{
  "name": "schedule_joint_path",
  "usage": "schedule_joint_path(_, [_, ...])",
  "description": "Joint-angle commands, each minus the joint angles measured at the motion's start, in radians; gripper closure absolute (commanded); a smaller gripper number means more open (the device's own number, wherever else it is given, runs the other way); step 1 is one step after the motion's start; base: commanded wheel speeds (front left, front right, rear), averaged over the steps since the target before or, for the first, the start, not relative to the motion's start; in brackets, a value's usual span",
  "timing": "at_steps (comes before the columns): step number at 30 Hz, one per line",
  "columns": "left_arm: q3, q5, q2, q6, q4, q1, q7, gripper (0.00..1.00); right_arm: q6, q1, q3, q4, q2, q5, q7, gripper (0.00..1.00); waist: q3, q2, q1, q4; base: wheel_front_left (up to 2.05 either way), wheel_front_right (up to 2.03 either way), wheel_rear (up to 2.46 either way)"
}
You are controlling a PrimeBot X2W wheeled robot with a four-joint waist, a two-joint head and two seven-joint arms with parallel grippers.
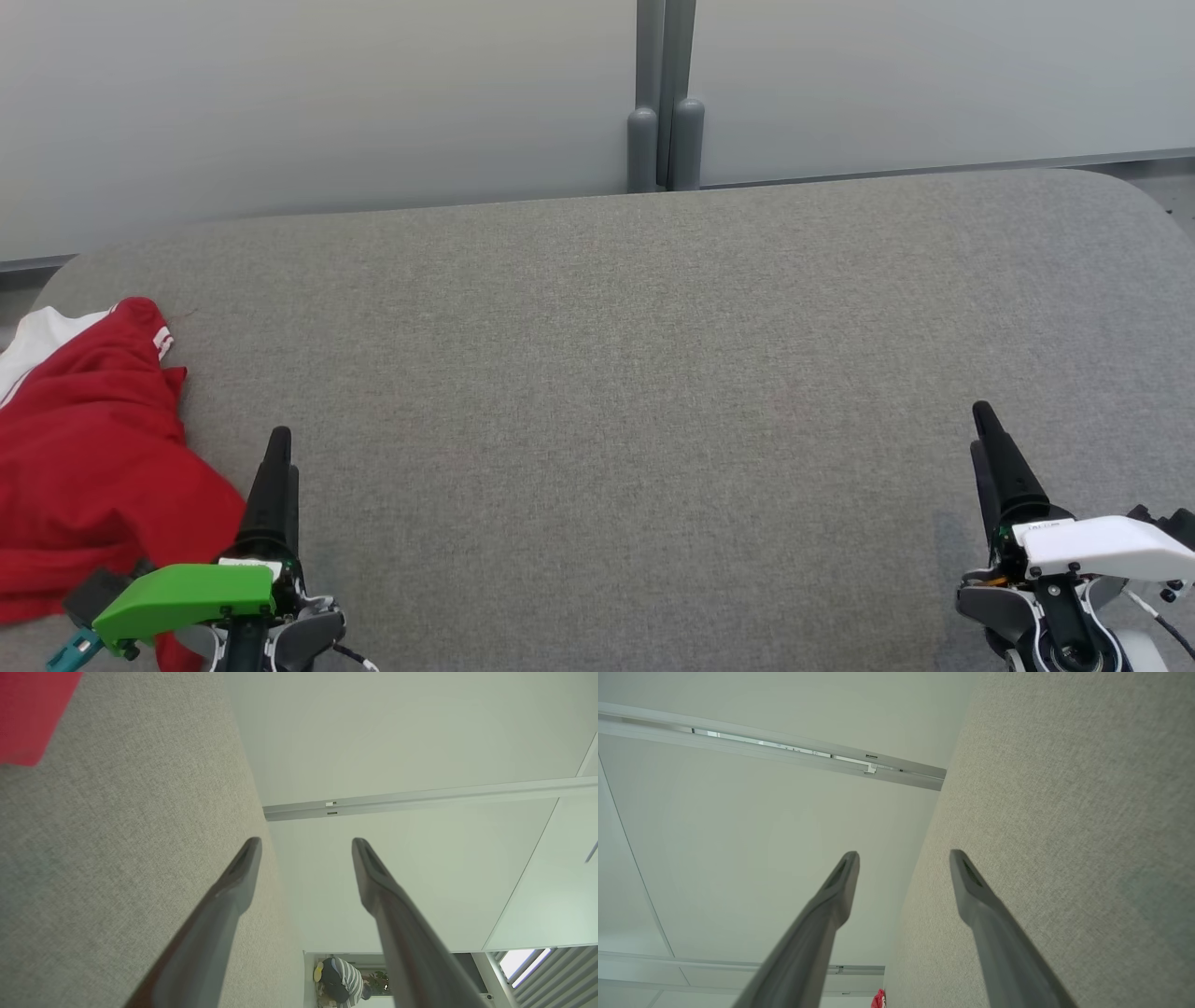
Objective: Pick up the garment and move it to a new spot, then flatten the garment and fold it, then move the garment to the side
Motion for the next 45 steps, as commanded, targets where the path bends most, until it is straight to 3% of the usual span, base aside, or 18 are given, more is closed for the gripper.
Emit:
schedule_joint_path(1, [-0.01,0.05,0.017,-0.003,-0.018,-0.011,-0.016,0.0,0.0,-0.003,-0.004,-0.039,-0.006,-0.087,-0.016,0.0,0.0,0.001,0.0,0.0,0.0,0.0,0.0])
schedule_joint_path(7, [-0.025,0.142,0.022,-0.003,-0.018,-0.011,-0.038,0.0,0.0,0.003,-0.001,-0.075,-0.007,-0.256,-0.037,0.0,0.0,0.0012,0.0,0.0,0.0,0.0,0.0])
schedule_joint_path(25, [-0.071,0.551,0.047,-0.004,-0.008,-0.012,-0.106,0.0,0.0,0.032,0.003,-0.112,-0.009,-0.718,-0.105,0.0,-0.001,0.0022,0.0,0.001,0.0,0.0,0.0])
schedule_joint_path(45, [-0.103,0.85,0.074,-0.005,0.016,-0.005,-0.169,0.0,0.001,0.023,0.008,-0.067,-0.045,-0.997,-0.166,0.0,0.0,0.0032,0.0,-0.003,0.0,0.0,0.0])
